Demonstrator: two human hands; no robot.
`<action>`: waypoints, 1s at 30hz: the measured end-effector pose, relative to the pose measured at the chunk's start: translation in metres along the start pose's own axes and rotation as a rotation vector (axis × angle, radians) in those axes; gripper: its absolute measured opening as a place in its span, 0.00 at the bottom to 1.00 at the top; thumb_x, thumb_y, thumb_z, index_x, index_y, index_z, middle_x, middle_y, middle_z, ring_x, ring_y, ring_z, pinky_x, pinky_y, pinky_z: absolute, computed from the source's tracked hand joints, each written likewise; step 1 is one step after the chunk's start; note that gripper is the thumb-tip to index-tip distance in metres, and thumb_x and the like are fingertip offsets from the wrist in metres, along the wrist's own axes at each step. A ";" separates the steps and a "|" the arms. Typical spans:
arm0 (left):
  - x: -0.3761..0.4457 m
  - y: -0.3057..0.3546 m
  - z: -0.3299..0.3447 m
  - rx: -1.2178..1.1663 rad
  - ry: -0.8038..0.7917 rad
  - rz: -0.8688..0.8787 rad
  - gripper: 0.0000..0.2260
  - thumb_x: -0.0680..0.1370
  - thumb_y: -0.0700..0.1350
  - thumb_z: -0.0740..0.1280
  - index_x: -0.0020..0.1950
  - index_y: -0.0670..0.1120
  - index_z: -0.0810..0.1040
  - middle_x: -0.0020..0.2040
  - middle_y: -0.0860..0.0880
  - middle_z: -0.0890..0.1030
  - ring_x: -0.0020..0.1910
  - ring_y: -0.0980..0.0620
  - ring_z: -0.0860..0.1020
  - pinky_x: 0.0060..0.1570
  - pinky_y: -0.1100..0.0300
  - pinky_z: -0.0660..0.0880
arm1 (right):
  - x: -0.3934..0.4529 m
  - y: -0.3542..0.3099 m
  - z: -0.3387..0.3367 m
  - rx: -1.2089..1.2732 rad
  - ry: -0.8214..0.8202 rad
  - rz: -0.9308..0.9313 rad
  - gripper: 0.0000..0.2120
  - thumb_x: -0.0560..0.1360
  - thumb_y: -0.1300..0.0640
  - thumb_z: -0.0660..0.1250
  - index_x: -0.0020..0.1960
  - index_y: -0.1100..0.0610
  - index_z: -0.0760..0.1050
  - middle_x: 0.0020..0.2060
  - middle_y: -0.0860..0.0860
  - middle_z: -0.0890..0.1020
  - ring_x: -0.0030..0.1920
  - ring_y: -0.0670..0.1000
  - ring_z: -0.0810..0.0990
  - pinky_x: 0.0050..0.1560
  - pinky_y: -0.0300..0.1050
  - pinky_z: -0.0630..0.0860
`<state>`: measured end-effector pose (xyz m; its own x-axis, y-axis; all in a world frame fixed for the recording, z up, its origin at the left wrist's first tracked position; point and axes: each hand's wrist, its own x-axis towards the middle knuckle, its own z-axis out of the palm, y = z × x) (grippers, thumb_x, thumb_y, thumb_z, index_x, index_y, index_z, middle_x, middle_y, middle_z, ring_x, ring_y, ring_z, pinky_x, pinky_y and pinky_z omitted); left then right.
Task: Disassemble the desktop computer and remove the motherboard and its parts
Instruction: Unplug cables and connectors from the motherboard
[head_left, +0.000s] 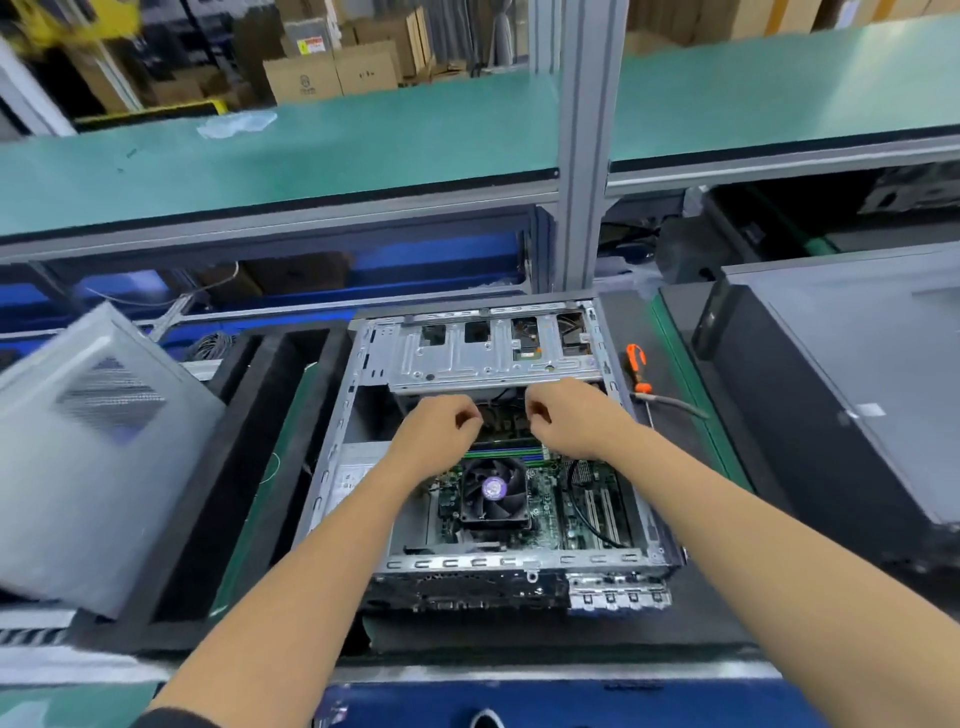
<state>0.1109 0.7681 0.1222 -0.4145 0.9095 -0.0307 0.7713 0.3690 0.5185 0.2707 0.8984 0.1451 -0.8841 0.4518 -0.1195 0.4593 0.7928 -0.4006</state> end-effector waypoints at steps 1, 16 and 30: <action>0.000 0.000 -0.001 -0.027 0.002 0.001 0.05 0.77 0.45 0.65 0.44 0.51 0.80 0.37 0.58 0.80 0.35 0.60 0.76 0.36 0.63 0.72 | -0.001 0.002 0.002 -0.017 -0.004 0.001 0.06 0.76 0.59 0.60 0.47 0.58 0.76 0.41 0.55 0.81 0.40 0.57 0.77 0.37 0.48 0.72; 0.001 -0.019 -0.019 -0.572 0.046 -0.120 0.05 0.77 0.41 0.68 0.42 0.48 0.82 0.38 0.50 0.84 0.36 0.59 0.80 0.42 0.64 0.77 | -0.004 0.006 0.003 0.335 0.207 0.091 0.07 0.73 0.62 0.63 0.39 0.55 0.78 0.34 0.52 0.80 0.32 0.51 0.74 0.36 0.47 0.73; 0.000 0.004 0.006 -0.038 -0.279 0.234 0.04 0.76 0.46 0.66 0.46 0.50 0.81 0.42 0.57 0.81 0.42 0.59 0.77 0.42 0.64 0.73 | 0.011 0.030 -0.007 -0.115 0.310 0.039 0.11 0.76 0.60 0.63 0.57 0.56 0.76 0.56 0.53 0.76 0.60 0.56 0.71 0.57 0.51 0.67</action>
<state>0.1174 0.7710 0.1191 -0.0776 0.9876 -0.1367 0.8090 0.1425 0.5702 0.2751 0.9300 0.1385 -0.8055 0.5715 0.1569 0.5143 0.8056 -0.2941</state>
